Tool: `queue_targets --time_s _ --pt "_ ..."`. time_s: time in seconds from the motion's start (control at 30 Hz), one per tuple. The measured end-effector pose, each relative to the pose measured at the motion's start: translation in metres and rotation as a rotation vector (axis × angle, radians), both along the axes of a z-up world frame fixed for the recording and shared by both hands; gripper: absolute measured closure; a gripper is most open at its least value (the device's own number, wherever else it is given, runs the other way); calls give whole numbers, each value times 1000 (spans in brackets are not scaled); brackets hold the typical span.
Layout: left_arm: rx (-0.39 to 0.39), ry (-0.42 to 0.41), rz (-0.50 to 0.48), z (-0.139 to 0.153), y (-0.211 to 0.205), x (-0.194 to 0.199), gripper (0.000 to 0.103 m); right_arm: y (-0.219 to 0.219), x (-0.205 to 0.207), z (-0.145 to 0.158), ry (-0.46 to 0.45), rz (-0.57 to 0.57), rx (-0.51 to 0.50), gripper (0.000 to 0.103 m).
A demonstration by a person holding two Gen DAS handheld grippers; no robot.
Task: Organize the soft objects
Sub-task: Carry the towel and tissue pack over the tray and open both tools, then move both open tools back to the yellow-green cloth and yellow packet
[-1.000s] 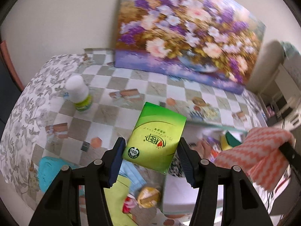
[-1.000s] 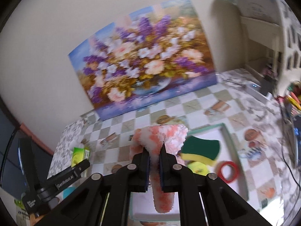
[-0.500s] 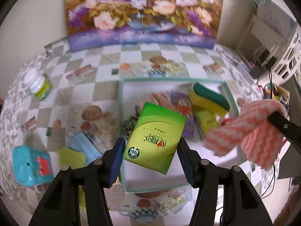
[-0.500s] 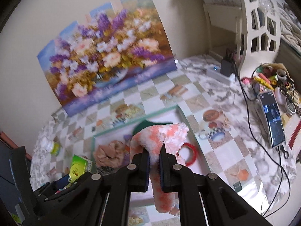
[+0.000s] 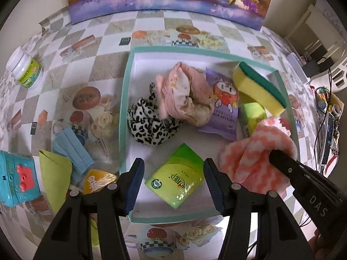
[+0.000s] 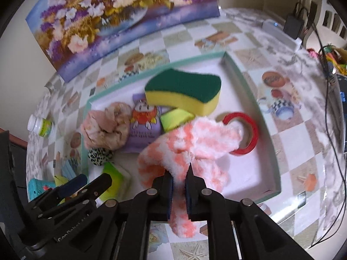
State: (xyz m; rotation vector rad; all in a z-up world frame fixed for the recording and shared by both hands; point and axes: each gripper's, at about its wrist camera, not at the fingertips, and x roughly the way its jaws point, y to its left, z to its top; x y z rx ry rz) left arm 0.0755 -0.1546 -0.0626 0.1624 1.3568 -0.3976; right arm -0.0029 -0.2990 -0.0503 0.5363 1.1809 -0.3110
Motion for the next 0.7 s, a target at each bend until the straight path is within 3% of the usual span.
queue_targets --time_s 0.17,0.3,0.5,0.6,0.7 --pt "-18 -15 0 9 2 0 44 2 1 12 -19 3 -39 88" --pt "-41 -49 19 24 9 4 34 6 3 22 -24 11 -83 57" --pt "-55 -85 101 38 45 19 26 24 8 35 -59 65 -108 55" --pt "-62 -102 170 45 77 27 20 50 17 41 -76 141 -126 48" --pt "-55 -123 247 50 108 32 17 83 28 45 -96 239 -117 48"
